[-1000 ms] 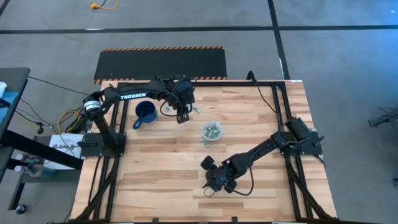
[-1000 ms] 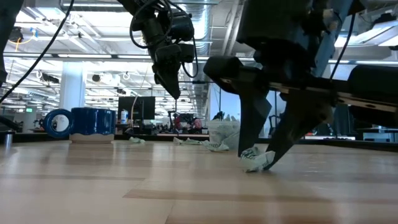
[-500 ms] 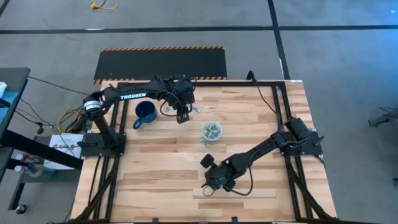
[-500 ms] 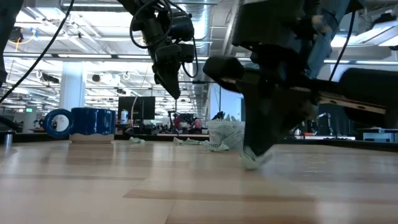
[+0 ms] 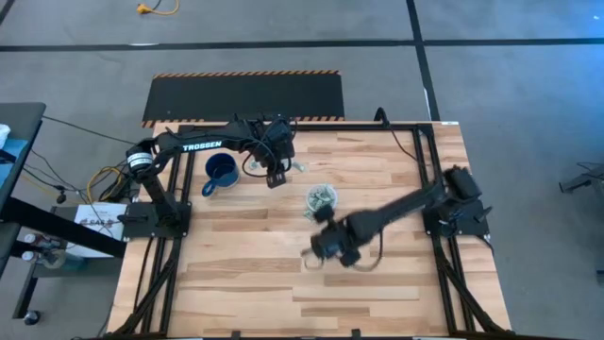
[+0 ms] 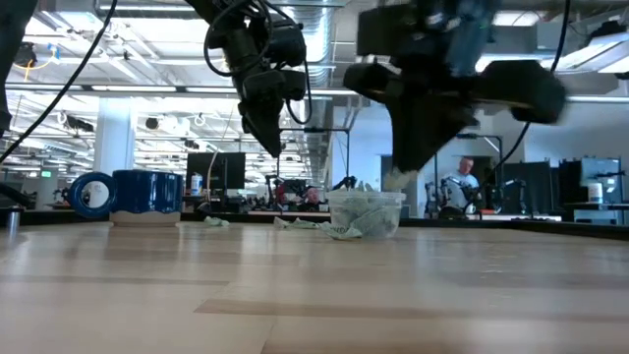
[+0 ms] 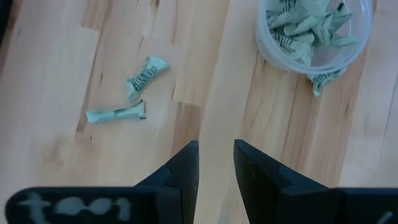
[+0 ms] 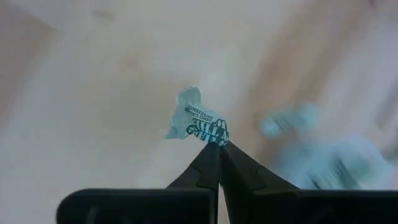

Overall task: Pick and place items into bin
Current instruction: Put the gray stevia packet into the transparent bin

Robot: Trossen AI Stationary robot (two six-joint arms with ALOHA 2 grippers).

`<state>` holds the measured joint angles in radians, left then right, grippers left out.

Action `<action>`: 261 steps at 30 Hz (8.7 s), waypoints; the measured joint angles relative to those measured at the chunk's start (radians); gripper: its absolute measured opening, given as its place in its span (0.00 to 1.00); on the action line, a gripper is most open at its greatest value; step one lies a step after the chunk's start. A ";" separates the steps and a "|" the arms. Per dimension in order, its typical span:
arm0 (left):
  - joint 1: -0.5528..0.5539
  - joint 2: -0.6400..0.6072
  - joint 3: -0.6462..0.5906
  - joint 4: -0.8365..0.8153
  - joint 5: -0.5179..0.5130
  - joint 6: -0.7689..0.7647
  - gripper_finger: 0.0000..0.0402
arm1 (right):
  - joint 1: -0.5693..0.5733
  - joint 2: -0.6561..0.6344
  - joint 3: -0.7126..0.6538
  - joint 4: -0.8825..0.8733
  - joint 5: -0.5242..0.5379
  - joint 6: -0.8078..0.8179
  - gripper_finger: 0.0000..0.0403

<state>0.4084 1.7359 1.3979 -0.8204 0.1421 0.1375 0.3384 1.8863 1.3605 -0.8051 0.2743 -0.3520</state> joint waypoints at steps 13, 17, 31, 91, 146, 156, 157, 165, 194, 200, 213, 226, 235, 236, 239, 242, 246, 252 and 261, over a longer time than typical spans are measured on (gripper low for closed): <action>0.007 -0.002 -0.027 -0.079 -0.018 0.011 0.22 | -0.348 -0.186 -0.086 0.043 -0.108 0.055 0.01; 0.027 -0.002 -0.072 -0.072 -0.021 0.015 0.22 | -0.419 -0.171 -0.087 0.056 -0.203 0.071 0.04; 0.106 -0.001 -0.112 -0.006 -0.024 0.070 0.22 | -0.520 -0.163 -0.089 0.043 -0.305 0.074 0.27; 0.253 0.215 -0.127 -0.079 -0.169 -0.026 0.43 | -0.418 -0.819 -0.742 0.490 -0.325 0.325 0.19; -0.205 0.166 -0.127 0.633 -0.025 0.029 0.02 | -0.419 -0.819 -0.741 0.547 -0.242 0.432 0.19; -0.183 0.181 -0.126 0.652 -0.008 0.023 0.02 | -0.419 -0.819 -0.741 0.547 -0.242 0.423 0.19; -0.183 0.181 -0.126 0.652 0.006 0.022 0.02 | -0.419 -0.819 -0.741 0.548 -0.242 0.423 0.19; -0.183 0.181 -0.126 0.650 0.061 0.024 0.03 | -0.419 -0.819 -0.741 0.548 -0.243 0.423 0.19; -0.046 0.087 -0.093 0.437 0.015 0.023 0.35 | -0.419 -0.819 -0.741 0.544 -0.243 0.422 0.19; 0.055 0.055 -0.090 0.375 -0.097 -0.153 0.35 | -0.419 -0.819 -0.741 0.544 -0.243 0.422 0.19; 0.169 0.174 -0.090 0.388 -0.134 -0.798 0.35 | -0.419 -0.819 -0.741 0.545 -0.244 0.423 0.19; 0.122 0.199 -0.093 0.321 -0.211 -0.895 0.35 | -0.419 -0.819 -0.741 0.545 -0.244 0.423 0.19; 0.096 0.211 -0.109 0.342 -0.286 -0.912 0.35 | -0.419 -0.819 -0.741 0.545 -0.244 0.423 0.19; 0.095 0.215 -0.110 0.346 -0.278 -0.912 0.35 | -0.419 -0.819 -0.741 0.545 -0.244 0.423 0.19; 0.089 0.244 -0.108 0.382 -0.271 -0.912 0.35 | -0.419 -0.819 -0.741 0.545 -0.244 0.423 0.19; 0.089 0.274 -0.103 0.368 -0.248 -0.912 0.35 | -0.419 -0.819 -0.742 0.544 -0.244 0.423 0.19; 0.090 0.286 -0.097 0.367 -0.244 -0.911 0.35 | -0.419 -0.819 -0.742 0.535 -0.244 0.423 0.19; 0.089 0.290 -0.086 0.349 -0.271 -0.864 0.35 | -0.419 -0.819 -0.742 0.529 -0.244 0.423 0.19; 0.083 0.291 -0.084 0.332 -0.287 -0.759 0.13 | -0.419 -0.819 -0.742 0.529 -0.244 0.424 0.19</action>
<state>0.4915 2.0274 1.3140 -0.4885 -0.1445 -0.6210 -0.0803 1.0676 0.6186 -0.2760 0.0307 0.0715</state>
